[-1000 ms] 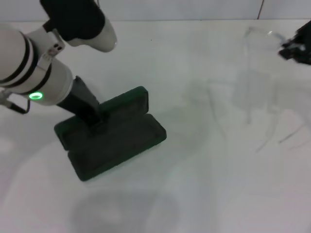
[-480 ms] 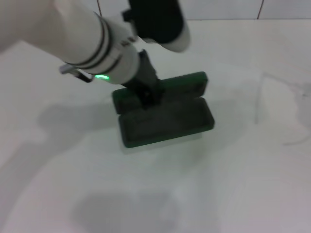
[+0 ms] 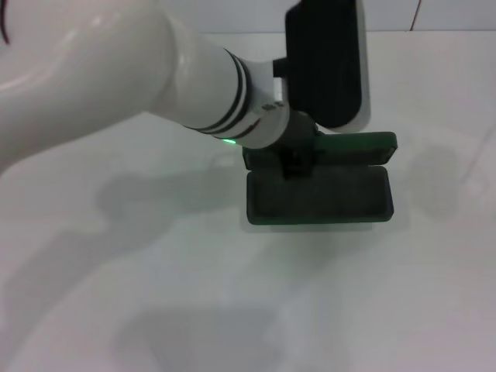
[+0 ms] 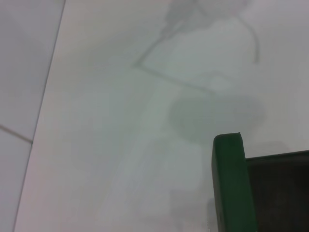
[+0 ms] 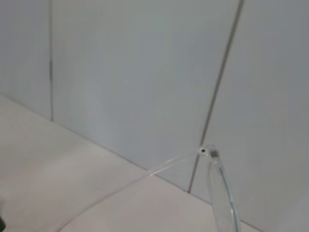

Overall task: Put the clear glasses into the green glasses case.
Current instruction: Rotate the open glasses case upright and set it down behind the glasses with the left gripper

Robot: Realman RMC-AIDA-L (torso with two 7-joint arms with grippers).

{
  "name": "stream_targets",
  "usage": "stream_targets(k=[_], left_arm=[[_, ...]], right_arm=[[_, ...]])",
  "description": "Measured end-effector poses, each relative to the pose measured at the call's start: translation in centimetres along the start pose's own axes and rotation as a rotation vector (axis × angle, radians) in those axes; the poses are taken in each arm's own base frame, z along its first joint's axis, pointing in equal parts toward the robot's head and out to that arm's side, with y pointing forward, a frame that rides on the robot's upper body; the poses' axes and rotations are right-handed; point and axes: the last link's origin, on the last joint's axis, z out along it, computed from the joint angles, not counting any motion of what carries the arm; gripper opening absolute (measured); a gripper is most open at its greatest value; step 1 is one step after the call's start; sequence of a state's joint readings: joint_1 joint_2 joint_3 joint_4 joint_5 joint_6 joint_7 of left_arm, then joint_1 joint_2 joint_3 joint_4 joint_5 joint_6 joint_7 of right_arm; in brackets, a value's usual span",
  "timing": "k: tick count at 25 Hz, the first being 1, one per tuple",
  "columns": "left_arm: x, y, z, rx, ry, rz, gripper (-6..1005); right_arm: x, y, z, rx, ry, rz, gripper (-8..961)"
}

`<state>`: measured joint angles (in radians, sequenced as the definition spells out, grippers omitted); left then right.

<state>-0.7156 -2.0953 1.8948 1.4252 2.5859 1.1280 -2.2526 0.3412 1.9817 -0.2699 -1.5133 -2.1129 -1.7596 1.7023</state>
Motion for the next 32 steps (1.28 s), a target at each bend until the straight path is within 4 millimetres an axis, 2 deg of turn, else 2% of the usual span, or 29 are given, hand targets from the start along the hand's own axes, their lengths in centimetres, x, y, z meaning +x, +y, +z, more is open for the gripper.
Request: stream_targets(k=[4, 10, 23, 32], left_arm=[[0.3, 0.0, 0.9, 0.012, 0.011, 0.04, 80], [-0.3, -0.1, 2.1, 0.028, 0.003, 0.049, 87], [-1.4, 0.2, 3.1, 0.035, -0.005, 0.064, 101], [-1.4, 0.5, 3.2, 0.023, 0.003, 0.09, 150]], right_arm=[[1.0, -0.6, -0.6, 0.01, -0.031, 0.044, 116], [1.9, -0.8, -0.6, -0.002, -0.042, 0.08, 117], [1.9, -1.0, -0.1, -0.003, -0.055, 0.089, 117], [2.1, -1.4, 0.0, -0.001, -0.066, 0.103, 117]])
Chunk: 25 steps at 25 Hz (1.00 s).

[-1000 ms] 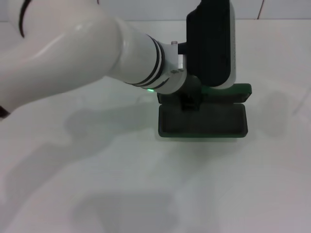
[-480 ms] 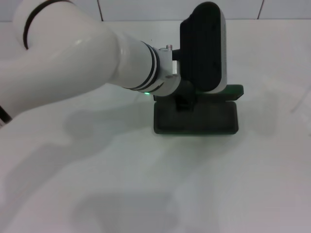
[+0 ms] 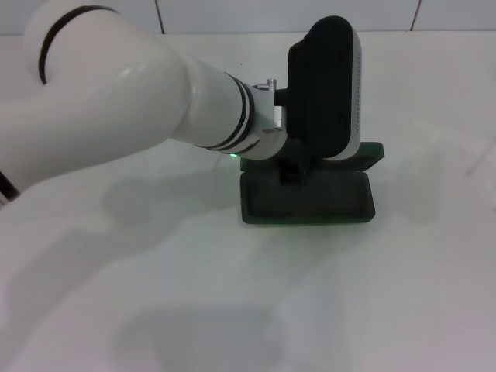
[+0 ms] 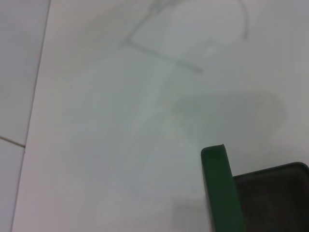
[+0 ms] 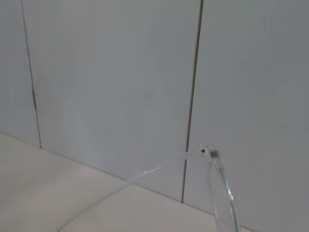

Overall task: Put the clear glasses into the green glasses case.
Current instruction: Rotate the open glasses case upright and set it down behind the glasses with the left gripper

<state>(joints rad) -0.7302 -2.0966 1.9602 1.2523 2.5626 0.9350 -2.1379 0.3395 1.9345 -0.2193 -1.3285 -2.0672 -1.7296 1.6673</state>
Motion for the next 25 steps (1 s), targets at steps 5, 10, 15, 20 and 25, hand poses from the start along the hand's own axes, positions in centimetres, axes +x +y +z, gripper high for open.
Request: stream_targets(k=[5, 10, 15, 20, 25], left_arm=[[0.1, -0.04, -0.05, -0.003, 0.012, -0.009, 164], [0.03, 0.05, -0.06, -0.007, 0.017, -0.013, 230], [0.07, 0.28, -0.05, -0.022, 0.037, -0.02, 344], [-0.15, 0.36, -0.02, -0.04, 0.055, -0.045, 377], [-0.46, 0.65, 0.1, -0.052, 0.055, -0.054, 379]], right_arm=[[0.07, -0.37, 0.04, -0.007, -0.019, 0.018, 117], [0.06, -0.4, 0.02, -0.008, -0.025, 0.02, 117], [0.1, -0.4, -0.06, -0.007, -0.025, 0.017, 117], [0.35, -0.29, -0.11, -0.008, -0.025, 0.017, 117], [0.57, -0.13, -0.04, -0.018, -0.026, 0.02, 117]])
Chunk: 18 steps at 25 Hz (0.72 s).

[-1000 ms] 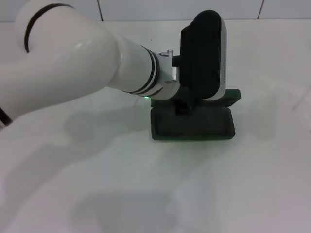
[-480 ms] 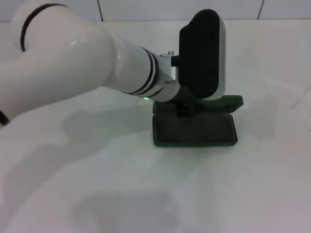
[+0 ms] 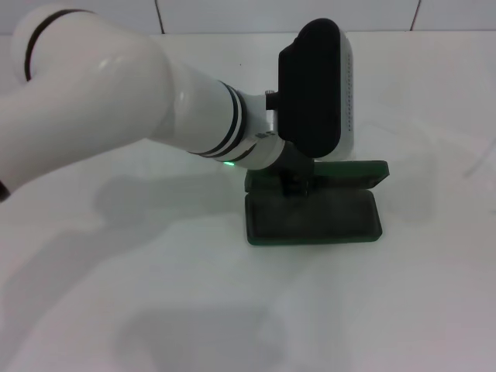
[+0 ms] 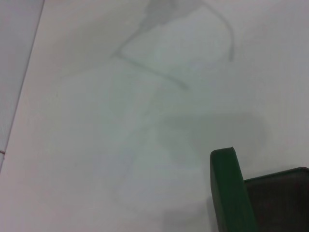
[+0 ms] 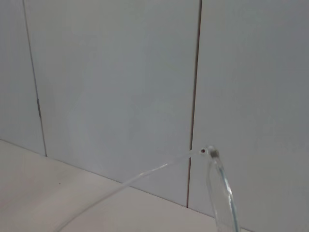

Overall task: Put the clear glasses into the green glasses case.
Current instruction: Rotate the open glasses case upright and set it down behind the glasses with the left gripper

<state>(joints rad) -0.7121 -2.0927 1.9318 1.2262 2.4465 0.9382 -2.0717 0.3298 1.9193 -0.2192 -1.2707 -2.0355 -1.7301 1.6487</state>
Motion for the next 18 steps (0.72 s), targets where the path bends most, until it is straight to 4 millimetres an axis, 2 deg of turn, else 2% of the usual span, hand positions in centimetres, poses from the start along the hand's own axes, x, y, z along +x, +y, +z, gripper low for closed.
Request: stream_targets(k=[18], left_arm=[[-1.6, 0.6, 0.2, -0.046, 0.048, -0.07, 413]], right_arm=[[0.0, 0.3, 0.0, -0.02, -0.024, 0.001, 117]])
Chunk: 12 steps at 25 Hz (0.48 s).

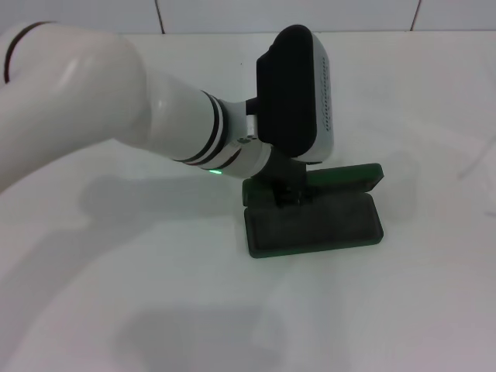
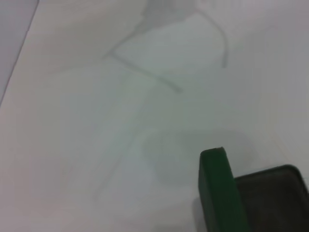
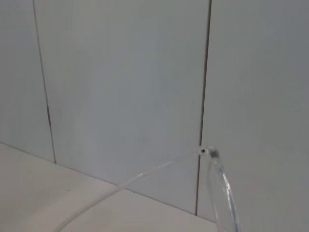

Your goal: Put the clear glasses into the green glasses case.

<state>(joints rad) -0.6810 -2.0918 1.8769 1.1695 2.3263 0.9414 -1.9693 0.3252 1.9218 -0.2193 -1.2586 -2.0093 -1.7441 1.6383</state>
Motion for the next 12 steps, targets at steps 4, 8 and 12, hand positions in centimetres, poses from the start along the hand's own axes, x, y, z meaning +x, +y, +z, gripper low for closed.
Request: stream_targets(k=[4, 8, 12], left_arm=[[0.01, -0.07, -0.15, -0.012, 0.026, -0.017, 419], [0.25, 0.14, -0.25, -0.029, 0.031, -0.014, 426], [0.73, 0.26, -0.57, -0.051, 0.05, -0.026, 425]], right_arm=[[0.03, 0.0, 0.01, -0.001, 0.0, 0.0, 117], [0.16, -0.09, 0.01, -0.004, 0.0, 0.007, 117], [0.33, -0.1, 0.07, -0.008, -0.001, 0.008, 116]])
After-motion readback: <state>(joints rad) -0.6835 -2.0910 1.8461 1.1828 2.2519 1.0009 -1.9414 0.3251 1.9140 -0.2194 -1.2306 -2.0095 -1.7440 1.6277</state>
